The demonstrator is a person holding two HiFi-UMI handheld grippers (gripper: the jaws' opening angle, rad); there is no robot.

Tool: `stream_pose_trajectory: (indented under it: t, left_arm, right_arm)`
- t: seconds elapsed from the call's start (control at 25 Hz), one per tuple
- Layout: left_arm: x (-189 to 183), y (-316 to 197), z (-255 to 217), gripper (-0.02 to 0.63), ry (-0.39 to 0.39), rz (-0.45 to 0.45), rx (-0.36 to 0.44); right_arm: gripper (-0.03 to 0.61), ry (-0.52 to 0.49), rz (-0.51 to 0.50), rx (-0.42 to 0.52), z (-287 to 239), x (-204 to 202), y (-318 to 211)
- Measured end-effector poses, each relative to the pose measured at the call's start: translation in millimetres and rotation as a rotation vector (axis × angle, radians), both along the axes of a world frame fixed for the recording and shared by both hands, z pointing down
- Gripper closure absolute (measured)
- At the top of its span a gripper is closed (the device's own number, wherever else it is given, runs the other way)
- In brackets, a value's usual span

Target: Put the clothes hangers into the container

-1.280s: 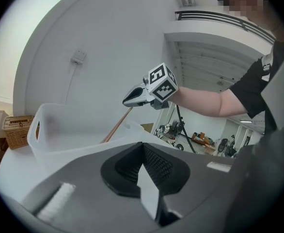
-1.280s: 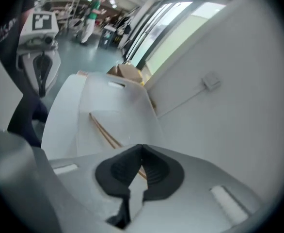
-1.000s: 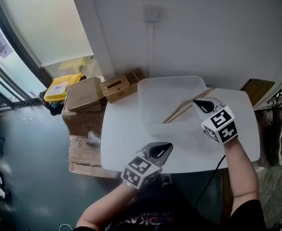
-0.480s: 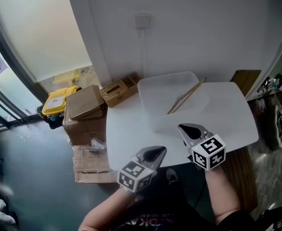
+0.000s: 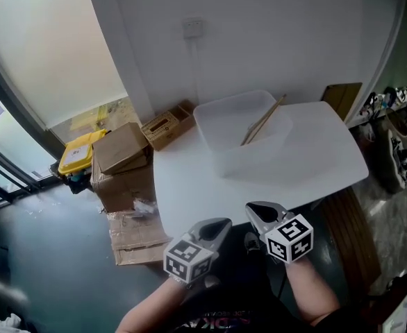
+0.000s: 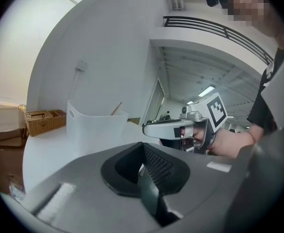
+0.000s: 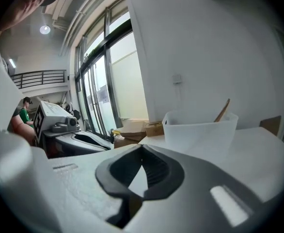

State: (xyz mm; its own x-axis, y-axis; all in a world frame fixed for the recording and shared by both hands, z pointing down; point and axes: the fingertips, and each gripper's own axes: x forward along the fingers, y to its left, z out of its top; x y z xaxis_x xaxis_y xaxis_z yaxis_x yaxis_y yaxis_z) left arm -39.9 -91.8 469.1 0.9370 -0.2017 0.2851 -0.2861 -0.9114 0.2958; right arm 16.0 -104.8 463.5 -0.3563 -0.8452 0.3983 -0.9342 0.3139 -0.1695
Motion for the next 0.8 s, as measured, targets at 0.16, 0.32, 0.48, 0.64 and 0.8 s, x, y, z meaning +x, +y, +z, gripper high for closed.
stream_pose_trajectory:
  t: [0.16,0.32,0.48,0.64,0.8]
  left_arm:
    - [-10,22,12,0.609,-0.017,0.029,-0.023]
    - [-17,41,21,0.609,-0.034,0.036,-0.043]
    - [-17,53,23,0.609,-0.043,0.021,-0.044]
    - [-10,69,22,0.609,-0.043,-0.004,-0.046]
    - [6,91,25,0.609,-0.045,-0.035,-0.061]
  right_arm:
    - [0.577,-0.013,0.013,-0.022,11,-18,26]
    - [0.577,-0.017,0.003,-0.044,18,-29,51]
    - [0.577,-0.019,-0.005,-0.053,23,-27,69]
    - [0.578,-0.019,-0.032,-0.071,28,-20,89]
    - [0.577,-0.021,-0.061,-0.086,29,-5,119]
